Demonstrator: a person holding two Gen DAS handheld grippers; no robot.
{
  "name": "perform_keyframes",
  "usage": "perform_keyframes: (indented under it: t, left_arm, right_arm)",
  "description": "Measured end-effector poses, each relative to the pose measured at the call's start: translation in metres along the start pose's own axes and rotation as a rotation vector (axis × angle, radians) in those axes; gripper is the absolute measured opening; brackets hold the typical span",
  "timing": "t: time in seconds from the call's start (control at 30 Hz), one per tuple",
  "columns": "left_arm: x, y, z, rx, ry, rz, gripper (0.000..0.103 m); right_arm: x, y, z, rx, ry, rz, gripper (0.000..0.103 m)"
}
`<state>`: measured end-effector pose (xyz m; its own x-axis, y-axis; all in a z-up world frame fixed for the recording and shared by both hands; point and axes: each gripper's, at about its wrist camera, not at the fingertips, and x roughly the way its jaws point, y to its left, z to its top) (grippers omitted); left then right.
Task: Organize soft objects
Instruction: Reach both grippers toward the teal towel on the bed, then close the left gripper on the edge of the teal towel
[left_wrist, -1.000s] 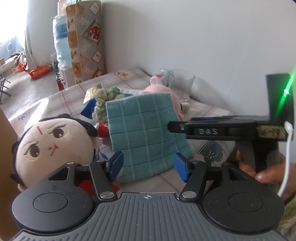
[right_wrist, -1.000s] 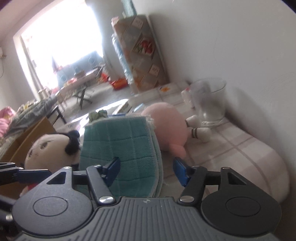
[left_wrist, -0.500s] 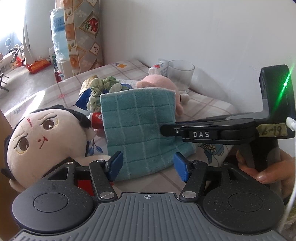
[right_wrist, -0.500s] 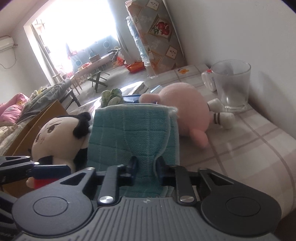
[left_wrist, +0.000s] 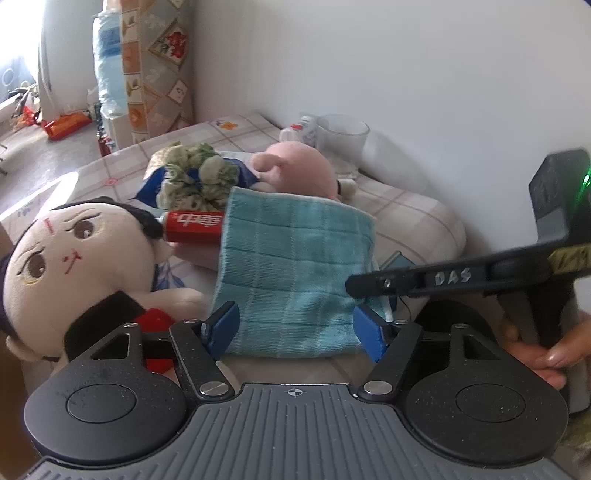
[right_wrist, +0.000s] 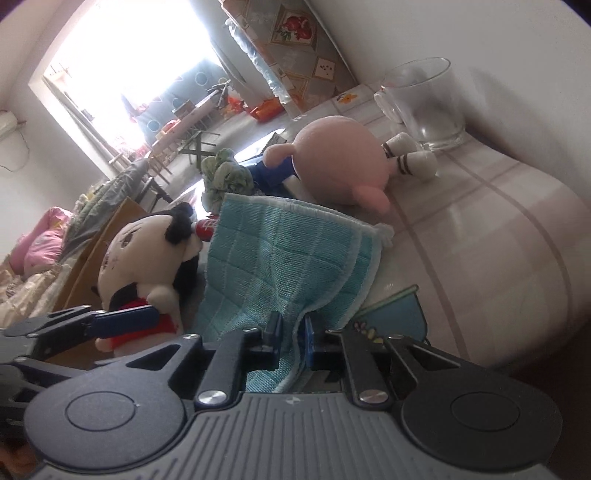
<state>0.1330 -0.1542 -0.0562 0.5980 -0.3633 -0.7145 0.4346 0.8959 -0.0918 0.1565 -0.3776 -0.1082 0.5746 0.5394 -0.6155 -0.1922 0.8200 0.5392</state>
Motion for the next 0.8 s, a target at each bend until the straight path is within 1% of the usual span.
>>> perform_keyframes:
  t: [0.07,0.1,0.17,0.23,0.27,0.3,0.33,0.37,0.4,0.47,0.5,0.67,0.8]
  left_arm:
    - [0.004,-0.003,0.0,0.014,0.007,-0.005,0.07]
    - [0.006,-0.005,0.001,0.021,0.009,-0.008,0.071]
    - [0.01,-0.009,0.003,0.032,0.011,-0.012,0.072]
    - [0.016,-0.011,0.008,0.033,0.011,-0.012,0.074]
    - [0.021,-0.012,0.011,0.028,0.012,-0.01,0.076]
    - [0.026,-0.012,0.014,0.023,0.015,-0.006,0.077]
    - [0.031,-0.012,0.016,0.018,0.02,-0.001,0.08]
    - [0.036,-0.011,0.018,0.013,0.028,0.007,0.085]
    - [0.041,-0.011,0.02,0.008,0.034,0.017,0.086]
    - [0.05,-0.01,0.023,0.007,0.044,0.037,0.094]
    - [0.054,-0.009,0.025,0.005,0.054,0.046,0.096]
    - [0.073,-0.011,0.027,0.006,0.103,0.064,0.099]
    - [0.083,-0.015,0.027,-0.002,0.134,0.082,0.1]
  right_arm:
    - [-0.006,-0.003,0.003,0.009,-0.016,0.015,0.018]
    - [-0.009,-0.004,0.006,0.005,-0.032,0.013,0.02]
    - [-0.017,-0.006,0.012,-0.008,-0.071,0.002,0.02]
    - [-0.021,-0.008,0.018,-0.005,-0.099,-0.007,0.024]
    - [-0.021,-0.01,0.021,0.002,-0.108,-0.008,0.03]
    - [-0.021,-0.013,0.023,0.008,-0.116,-0.009,0.039]
    - [-0.019,-0.015,0.026,0.011,-0.122,-0.012,0.045]
    - [-0.017,-0.016,0.029,0.011,-0.127,-0.016,0.054]
    - [-0.015,-0.016,0.031,0.005,-0.133,-0.019,0.055]
    - [-0.011,-0.016,0.036,-0.013,-0.143,-0.027,0.055]
    - [-0.008,-0.017,0.038,-0.018,-0.144,-0.027,0.055]
    - [0.014,-0.019,0.044,-0.035,-0.108,-0.027,0.055]
    - [0.029,-0.018,0.041,-0.041,-0.047,-0.019,0.053]
